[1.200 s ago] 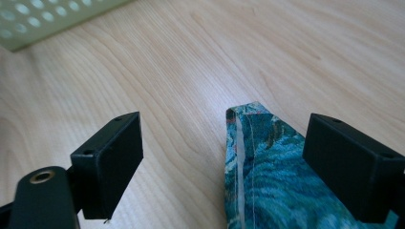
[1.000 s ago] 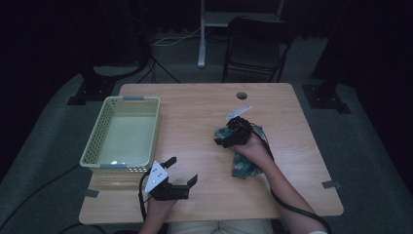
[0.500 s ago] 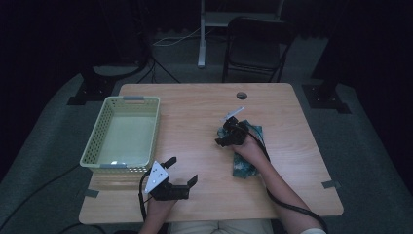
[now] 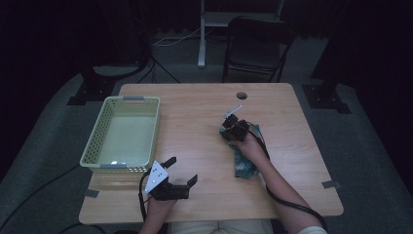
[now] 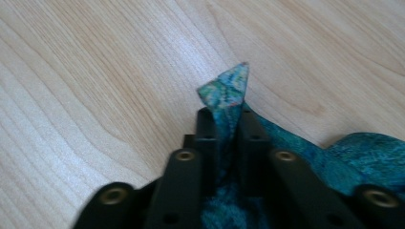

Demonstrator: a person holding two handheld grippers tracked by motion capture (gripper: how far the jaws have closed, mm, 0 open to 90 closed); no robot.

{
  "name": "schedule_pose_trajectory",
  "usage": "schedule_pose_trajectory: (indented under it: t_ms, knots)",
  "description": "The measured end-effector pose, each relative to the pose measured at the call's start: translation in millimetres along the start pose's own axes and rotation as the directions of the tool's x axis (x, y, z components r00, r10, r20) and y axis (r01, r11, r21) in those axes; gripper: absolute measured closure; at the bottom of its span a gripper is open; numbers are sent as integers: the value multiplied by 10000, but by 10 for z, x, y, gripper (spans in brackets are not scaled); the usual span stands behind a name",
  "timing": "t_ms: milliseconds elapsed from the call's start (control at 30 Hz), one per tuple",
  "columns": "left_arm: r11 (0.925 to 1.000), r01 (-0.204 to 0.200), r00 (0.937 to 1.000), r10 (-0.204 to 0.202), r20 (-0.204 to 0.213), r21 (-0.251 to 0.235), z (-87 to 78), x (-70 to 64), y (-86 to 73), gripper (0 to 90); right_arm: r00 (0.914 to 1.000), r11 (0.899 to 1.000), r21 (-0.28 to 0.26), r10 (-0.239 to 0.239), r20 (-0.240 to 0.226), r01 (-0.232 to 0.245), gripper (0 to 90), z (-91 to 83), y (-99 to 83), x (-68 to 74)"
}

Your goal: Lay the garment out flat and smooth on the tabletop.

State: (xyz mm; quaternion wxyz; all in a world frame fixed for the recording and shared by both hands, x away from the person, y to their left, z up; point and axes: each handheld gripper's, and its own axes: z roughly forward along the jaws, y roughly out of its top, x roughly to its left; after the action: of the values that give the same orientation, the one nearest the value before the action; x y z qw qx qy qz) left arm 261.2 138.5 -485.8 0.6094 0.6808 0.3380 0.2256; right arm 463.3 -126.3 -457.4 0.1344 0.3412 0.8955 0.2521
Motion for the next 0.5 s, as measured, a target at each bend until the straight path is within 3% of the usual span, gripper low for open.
schedule_pose_trajectory:
  t_ms: [67, 200, 233, 433, 500]
  knots:
    - [10000, -2, 10000, 2, 2, -2, 0, 0, 0, 12, 10000, 10000, -85, -1, 9, 1, 859, -27, 1, -5]
    - [10000, 21, 10000, -21, -11, 0, 1, -1, 0, 12, 9994, 9931, -1127, 317, -142, -331, 860, -305, -10, -54]
    - [10000, 1, 10000, 0, -14, 7, 0, 1, 0, 12, 9994, 9931, -1127, 317, -142, -331, 860, -305, -10, -54]
    - [10000, 35, 10000, -35, -65, 2, 2, 0, 0, 12, 9958, 9687, -2308, 899, -159, -911, 860, -774, -127, -203]
    - [10000, 37, 10000, -37, -69, 1, 2, 0, 0, 12, 9950, 9644, -2451, 989, -159, -997, 860, -839, -161, -229]
